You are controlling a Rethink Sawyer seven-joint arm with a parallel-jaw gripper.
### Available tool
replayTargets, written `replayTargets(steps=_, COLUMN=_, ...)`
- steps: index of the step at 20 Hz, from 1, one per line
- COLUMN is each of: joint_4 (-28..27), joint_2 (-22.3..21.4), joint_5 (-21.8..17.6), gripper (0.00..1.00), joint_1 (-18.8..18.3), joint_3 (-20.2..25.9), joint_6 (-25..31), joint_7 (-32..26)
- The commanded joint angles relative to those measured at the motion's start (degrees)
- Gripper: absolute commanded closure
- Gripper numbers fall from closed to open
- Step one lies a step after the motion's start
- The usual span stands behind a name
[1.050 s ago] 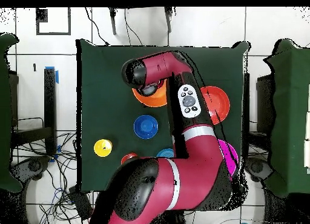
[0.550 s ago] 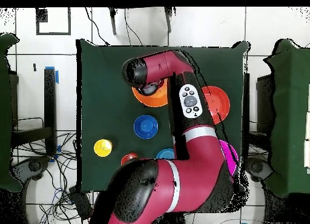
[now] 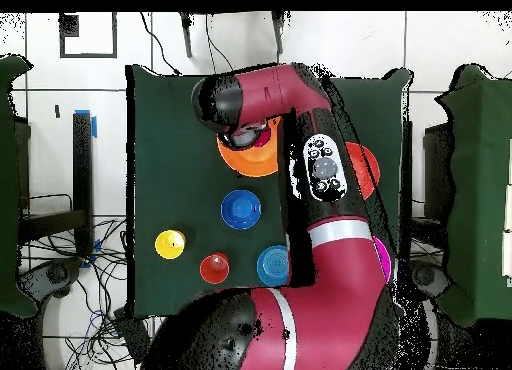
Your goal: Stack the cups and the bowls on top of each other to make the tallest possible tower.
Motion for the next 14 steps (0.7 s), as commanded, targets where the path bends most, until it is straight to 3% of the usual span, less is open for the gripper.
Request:
replayTargets(steps=1, joint_4=7.77, joint_2=-5.09, joint_5=1.33, gripper=0.0, joint_1=-0.19, joint_3=-2.1, joint_6=3.42, joint_7=-2.02)
replayTargets(steps=6, joint_4=9.94, joint_2=-4.76, joint_5=3.01, gripper=0.0, joint_1=0.39, joint_3=-2.27, joint_6=2.8, joint_7=0.61)
replayTargets(steps=14, joint_4=20.27, joint_2=-7.62, joint_5=6.46, gripper=0.0, joint_1=0.49, joint_3=-4.29, joint_6=-3.58, joint_7=6.68)
